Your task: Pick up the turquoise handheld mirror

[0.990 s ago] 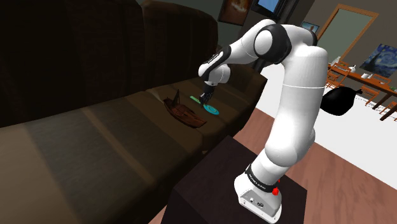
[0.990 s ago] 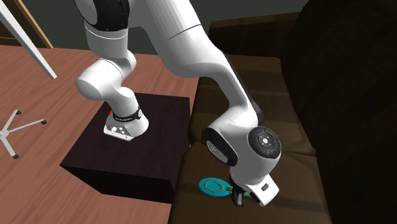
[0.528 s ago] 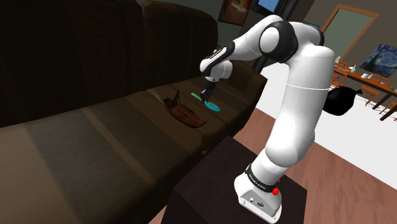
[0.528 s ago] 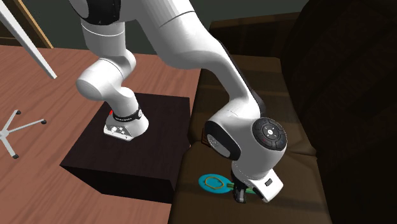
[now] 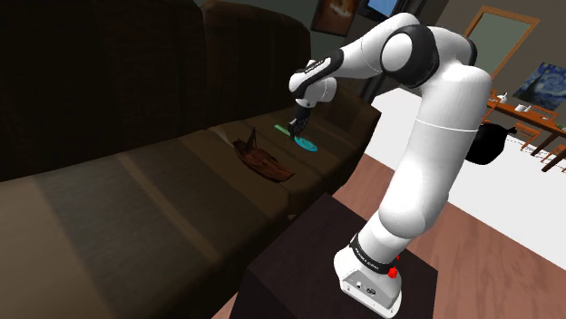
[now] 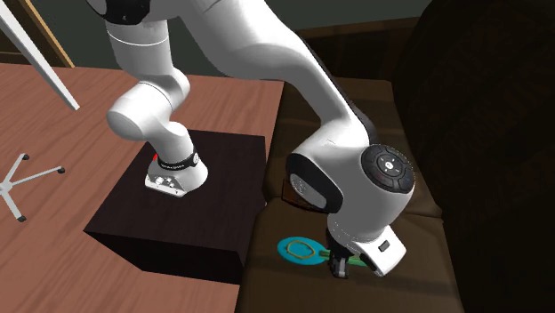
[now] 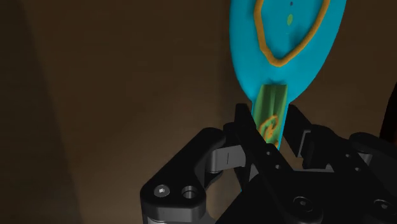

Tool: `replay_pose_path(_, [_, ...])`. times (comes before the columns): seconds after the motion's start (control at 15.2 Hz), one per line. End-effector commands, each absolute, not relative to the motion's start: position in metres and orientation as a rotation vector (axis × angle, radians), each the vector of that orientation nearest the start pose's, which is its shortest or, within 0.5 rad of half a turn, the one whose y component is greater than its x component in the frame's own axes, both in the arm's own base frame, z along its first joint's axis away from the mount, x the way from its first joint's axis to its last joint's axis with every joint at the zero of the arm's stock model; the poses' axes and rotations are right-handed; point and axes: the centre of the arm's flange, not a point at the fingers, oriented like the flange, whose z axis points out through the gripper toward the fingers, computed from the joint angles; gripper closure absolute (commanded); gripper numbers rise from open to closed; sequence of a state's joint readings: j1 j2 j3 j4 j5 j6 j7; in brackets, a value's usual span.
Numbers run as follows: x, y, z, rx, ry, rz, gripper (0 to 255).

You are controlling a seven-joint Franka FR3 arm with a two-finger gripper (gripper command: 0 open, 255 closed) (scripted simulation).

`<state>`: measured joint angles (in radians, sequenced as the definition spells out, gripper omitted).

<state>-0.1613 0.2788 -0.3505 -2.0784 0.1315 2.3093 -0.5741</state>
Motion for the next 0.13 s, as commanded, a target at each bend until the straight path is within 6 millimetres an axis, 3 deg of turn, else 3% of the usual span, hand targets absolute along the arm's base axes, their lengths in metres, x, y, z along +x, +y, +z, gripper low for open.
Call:
replay_pose_path(0.0, [0.5082,-0.2775,0.3054,-3.126,0.026,0.037,255])
replay_pose_path(0.07, [0.5082,-0.2775,0.3054,-3.126,0.026,0.037,255])
